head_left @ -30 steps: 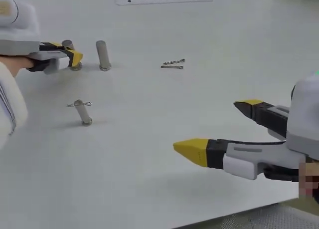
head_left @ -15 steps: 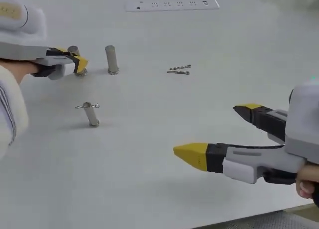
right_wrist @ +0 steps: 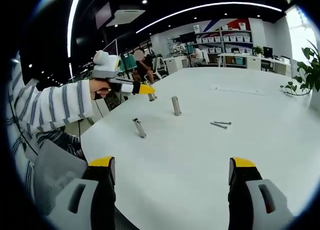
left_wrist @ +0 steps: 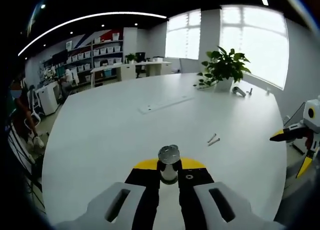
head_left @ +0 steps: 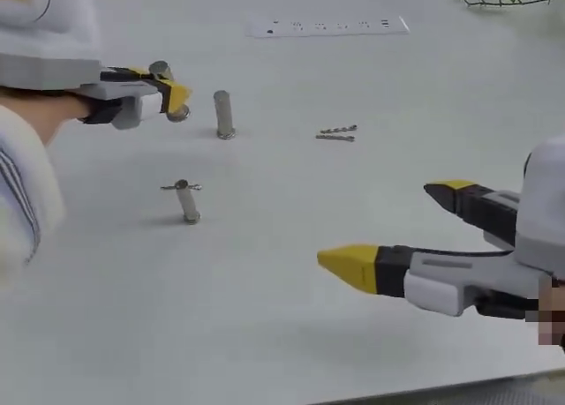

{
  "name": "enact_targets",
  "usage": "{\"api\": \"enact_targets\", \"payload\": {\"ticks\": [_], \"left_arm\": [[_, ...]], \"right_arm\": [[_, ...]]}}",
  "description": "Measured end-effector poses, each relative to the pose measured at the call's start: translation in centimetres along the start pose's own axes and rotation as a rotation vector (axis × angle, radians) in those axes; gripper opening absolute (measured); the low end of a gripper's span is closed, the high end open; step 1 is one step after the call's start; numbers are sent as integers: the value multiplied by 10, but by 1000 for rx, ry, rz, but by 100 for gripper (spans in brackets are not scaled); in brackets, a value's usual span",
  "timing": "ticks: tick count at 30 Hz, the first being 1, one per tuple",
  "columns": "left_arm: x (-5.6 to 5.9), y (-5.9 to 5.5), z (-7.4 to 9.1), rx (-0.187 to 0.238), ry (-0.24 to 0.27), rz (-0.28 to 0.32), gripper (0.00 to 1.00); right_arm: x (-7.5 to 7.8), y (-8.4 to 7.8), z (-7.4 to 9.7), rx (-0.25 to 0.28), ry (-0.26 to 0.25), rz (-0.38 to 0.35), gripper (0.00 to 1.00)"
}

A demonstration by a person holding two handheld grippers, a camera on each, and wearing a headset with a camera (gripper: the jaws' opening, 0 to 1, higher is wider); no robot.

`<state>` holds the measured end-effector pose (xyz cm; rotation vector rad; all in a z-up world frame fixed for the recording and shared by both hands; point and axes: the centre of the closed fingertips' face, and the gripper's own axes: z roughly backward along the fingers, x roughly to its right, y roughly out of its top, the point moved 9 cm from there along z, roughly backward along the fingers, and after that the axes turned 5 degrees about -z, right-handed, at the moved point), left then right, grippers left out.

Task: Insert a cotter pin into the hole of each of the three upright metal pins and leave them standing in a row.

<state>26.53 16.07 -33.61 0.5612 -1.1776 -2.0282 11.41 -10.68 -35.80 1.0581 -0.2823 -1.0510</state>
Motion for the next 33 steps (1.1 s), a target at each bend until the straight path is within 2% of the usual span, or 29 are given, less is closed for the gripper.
{"api": "enact_targets", "payload": {"ticks": [2,7,8,12,15,19,22,27,29,33], "left_arm": [[9,3,6,0,-7,-16,9],[24,3,13,-3,-20,3,9],[31,4,15,-2,-26,12,9],[46,3,19,9,-43,12,9],[61,1,22,13,-55,13,9],[80,-2,23,13,-83,5,9],[93,-3,23,2,-95,-39,9],[115,-8,20,-16,-138,-44,9],[120,-11,18,-19,-145,-59,9],[129,-17,15,-35,-158,-46,9]], "right_arm": [[-1,1,1,5,2,2,93],[-3,2,4,16,8,10,93],[-3,2,5,18,8,11,93],[-4,2,7,26,11,13,93],[-3,2,10,29,6,16,93],[-2,3,12,36,1,15,93],[0,2,13,38,-2,12,93],[1,-2,15,32,-7,7,93],[1,-3,15,31,-10,4,93],[2,-4,17,29,-14,2,93]]}}
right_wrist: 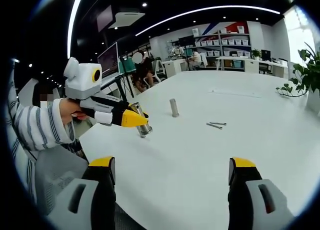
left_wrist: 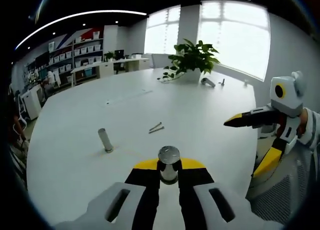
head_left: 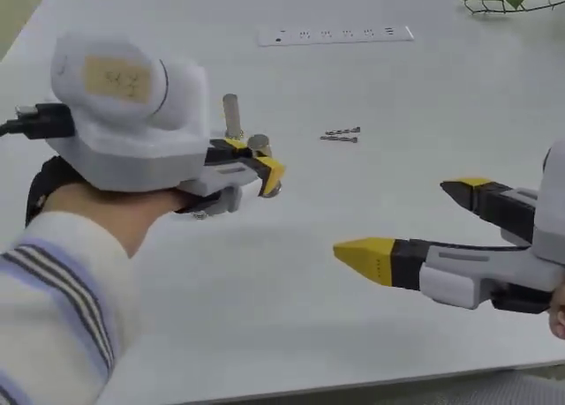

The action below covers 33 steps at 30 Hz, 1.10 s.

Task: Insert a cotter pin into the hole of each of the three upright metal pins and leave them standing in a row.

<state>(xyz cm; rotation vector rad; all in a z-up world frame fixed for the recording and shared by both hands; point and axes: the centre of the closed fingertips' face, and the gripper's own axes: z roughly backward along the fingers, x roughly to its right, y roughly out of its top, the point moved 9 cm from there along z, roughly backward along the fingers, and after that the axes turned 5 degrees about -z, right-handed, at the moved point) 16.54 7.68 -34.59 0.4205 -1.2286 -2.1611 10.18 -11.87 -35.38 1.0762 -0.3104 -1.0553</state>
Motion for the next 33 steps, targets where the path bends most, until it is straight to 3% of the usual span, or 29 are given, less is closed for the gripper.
{"api": "enact_targets", "payload": {"ticks": [15,28,33], "left_arm": [[21,-29,-16,-97,19,-49,9],[26,-49,-26,-141,81,22,9],[28,-51,-26,-145,97,17,9]], "right_arm": [[0,-6,2,-15,3,-5,93],[1,-11,4,-34,12,-9,92],[2,-11,4,-36,12,-10,92]]}}
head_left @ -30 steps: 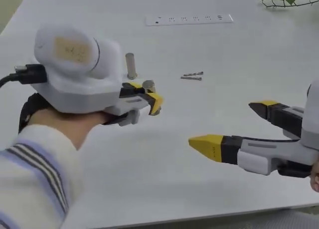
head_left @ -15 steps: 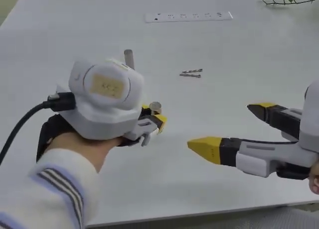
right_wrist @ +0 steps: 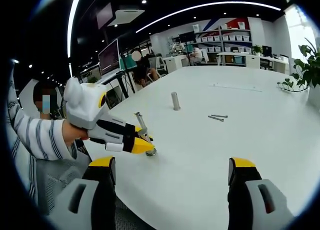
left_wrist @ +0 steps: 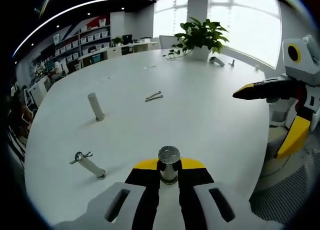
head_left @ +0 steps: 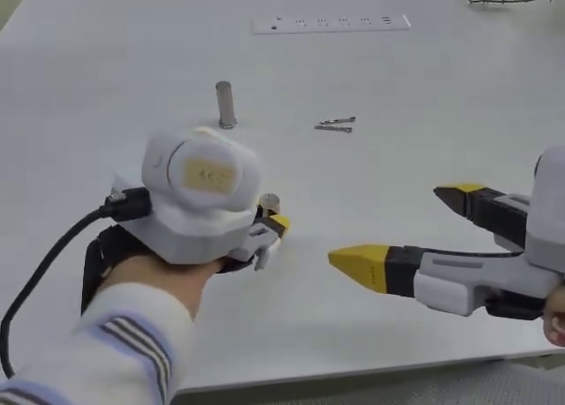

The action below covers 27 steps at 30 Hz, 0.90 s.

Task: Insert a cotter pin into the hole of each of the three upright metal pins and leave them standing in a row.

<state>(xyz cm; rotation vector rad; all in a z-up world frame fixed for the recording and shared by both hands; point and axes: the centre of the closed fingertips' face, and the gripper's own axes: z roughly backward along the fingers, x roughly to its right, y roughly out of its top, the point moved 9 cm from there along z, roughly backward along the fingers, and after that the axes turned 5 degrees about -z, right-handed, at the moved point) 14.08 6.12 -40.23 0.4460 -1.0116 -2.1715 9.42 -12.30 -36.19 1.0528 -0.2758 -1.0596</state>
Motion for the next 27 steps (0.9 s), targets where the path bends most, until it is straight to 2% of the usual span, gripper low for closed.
{"api": "enact_targets", "payload": {"ticks": [5,8,14,20,23,26,27], "left_arm": [[1,0,-2,5,11,-16,9],[1,-1,-3,5,13,-4,9],[3,-8,-3,-14,10,-5,9],[6,-10,1,-1,11,-22,9],[4,-13,2,17,10,-2,10],[6,-14,2,26,17,-36,10],[7,-15,2,27,16,-30,10]], "right_arm": [[0,-1,-1,-2,5,1,92],[-1,-1,-1,-4,6,2,92],[-1,-1,0,-6,6,4,92],[-1,-1,0,-7,8,3,92],[-3,-1,-1,-9,14,6,92],[-4,0,-1,-6,17,4,92],[-4,-1,-1,-7,18,6,92]]}}
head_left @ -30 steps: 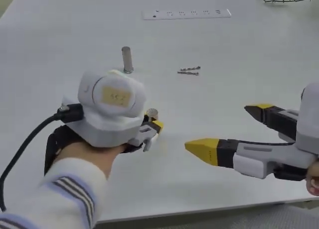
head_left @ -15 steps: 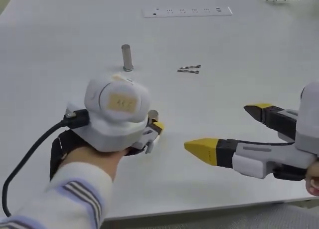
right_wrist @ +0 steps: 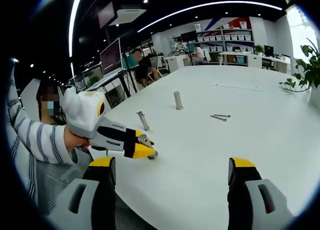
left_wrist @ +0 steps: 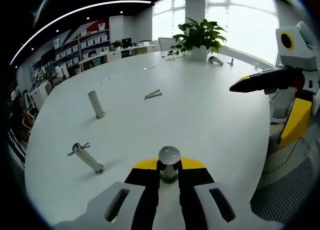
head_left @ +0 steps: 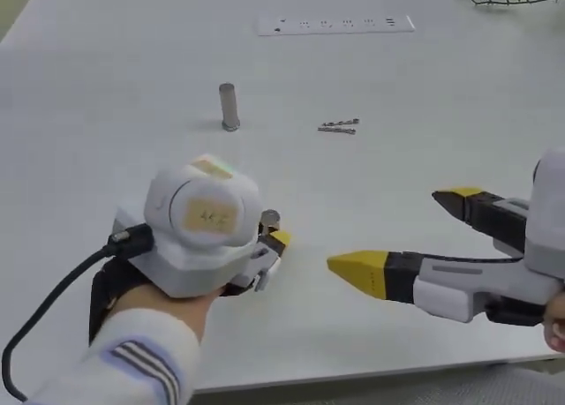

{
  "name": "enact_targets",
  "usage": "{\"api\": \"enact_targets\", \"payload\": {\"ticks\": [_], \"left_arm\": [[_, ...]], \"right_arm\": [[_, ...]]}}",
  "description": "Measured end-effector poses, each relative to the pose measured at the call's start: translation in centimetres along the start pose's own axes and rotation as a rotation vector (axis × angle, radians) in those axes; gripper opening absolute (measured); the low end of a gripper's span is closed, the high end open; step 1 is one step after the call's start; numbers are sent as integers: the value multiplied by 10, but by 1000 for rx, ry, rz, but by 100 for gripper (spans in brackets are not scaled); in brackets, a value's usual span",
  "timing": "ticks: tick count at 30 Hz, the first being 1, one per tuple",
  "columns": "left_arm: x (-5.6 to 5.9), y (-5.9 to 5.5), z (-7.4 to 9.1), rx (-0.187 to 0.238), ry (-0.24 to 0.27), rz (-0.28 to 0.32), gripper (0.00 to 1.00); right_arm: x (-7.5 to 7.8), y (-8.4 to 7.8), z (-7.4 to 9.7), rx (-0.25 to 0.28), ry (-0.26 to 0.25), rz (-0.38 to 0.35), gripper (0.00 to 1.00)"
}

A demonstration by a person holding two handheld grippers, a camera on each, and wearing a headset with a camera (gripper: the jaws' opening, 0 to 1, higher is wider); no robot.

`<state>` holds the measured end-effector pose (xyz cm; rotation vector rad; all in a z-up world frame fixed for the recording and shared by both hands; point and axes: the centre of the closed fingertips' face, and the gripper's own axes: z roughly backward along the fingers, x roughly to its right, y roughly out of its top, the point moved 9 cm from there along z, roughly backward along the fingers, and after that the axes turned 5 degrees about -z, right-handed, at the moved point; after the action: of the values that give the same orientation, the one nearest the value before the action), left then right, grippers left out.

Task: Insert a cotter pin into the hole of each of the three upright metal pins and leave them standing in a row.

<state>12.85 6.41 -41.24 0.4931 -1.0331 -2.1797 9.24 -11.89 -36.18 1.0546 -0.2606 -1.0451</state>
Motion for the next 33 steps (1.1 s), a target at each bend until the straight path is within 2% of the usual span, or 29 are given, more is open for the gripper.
{"api": "enact_targets", "payload": {"ticks": [4,7,8,9,11,12,14,15,16,21,23,25,26,29,33], "left_arm": [[1,-1,0,10,13,13,10],[1,-2,0,1,10,-49,10],[-1,-2,0,-6,-7,-94,10],[0,-3,0,-10,-6,-75,10],[-3,0,4,-1,-39,-62,12],[-4,1,5,-5,-52,-75,16],[-6,3,11,-8,-92,-138,24],[-6,4,13,-1,-113,-142,27],[-6,6,18,26,-147,-144,28],[-9,10,35,82,-229,-118,40],[-11,11,44,111,-267,-81,45],[-11,9,51,114,-304,-51,50],[-11,8,54,123,-309,-48,53],[-12,6,63,183,-313,-39,63],[-17,1,71,202,-302,-20,76]], "right_arm": [[-1,-1,0,-2,2,1,92],[-2,-1,0,-5,4,3,92],[-2,-2,0,-6,5,3,92],[-2,-2,0,-7,6,4,92],[-3,-2,0,-7,8,5,92],[-3,-2,0,-7,9,4,92],[-4,-2,-1,-9,12,6,92],[-4,-2,-1,-10,13,5,92],[-4,-2,-1,-11,15,6,92],[-3,-3,-2,-15,16,6,91],[-2,-3,-3,-16,15,5,91],[-1,-3,-3,-17,15,6,91],[-1,-3,-3,-18,14,7,91],[-1,-2,-3,-22,14,8,91],[0,-2,-3,-30,17,15,91]]}}
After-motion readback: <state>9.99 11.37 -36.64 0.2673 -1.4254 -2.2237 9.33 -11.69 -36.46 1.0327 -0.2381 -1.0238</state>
